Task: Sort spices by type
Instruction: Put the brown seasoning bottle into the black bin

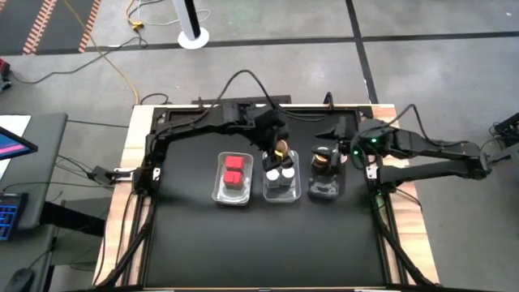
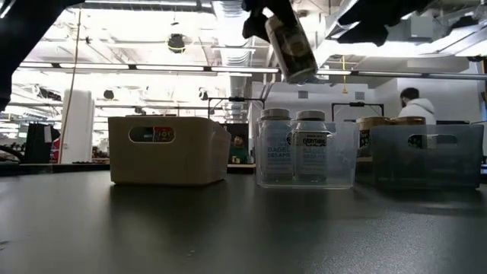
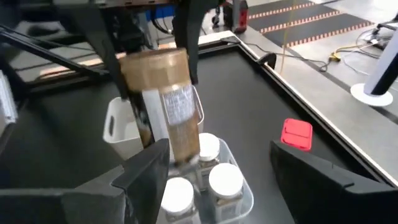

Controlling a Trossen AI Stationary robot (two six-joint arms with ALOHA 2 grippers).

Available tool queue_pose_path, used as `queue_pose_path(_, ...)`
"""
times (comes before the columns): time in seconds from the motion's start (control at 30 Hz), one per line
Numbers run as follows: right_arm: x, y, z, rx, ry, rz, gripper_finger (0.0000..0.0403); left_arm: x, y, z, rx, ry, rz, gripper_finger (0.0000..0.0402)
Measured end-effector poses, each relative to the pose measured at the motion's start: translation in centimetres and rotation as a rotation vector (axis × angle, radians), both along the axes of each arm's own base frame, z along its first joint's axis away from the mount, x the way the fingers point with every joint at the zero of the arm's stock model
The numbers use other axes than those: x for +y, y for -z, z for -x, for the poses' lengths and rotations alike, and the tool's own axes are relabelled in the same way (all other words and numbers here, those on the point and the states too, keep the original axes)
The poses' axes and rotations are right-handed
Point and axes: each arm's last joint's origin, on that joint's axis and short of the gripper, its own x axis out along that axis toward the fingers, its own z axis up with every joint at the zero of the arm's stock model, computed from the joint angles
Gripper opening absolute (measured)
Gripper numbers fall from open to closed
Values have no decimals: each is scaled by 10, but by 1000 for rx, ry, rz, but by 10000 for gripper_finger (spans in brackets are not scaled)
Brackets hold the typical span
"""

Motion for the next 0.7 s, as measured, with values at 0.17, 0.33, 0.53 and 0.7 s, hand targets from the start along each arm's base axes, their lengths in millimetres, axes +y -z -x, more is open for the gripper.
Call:
queue_pose_path(0.17, -2, 9, -26, 26, -44, 52, 302, -2, 3, -6, -14, 6, -5, 270)
queue_pose_path(0.33, 0, 19, -49, 35, -125, 35, 302, -2, 2, -6, -29, 2, -11, 270)
queue_pose_path(0.53, 0, 25, -66, 8, -179, 34, 302, -1, 3, -7, -31, -1, -15, 270)
queue_pose_path(0.7, -1, 30, -77, 5, -197, 72, 302, -2, 4, -6, -18, 6, -17, 270)
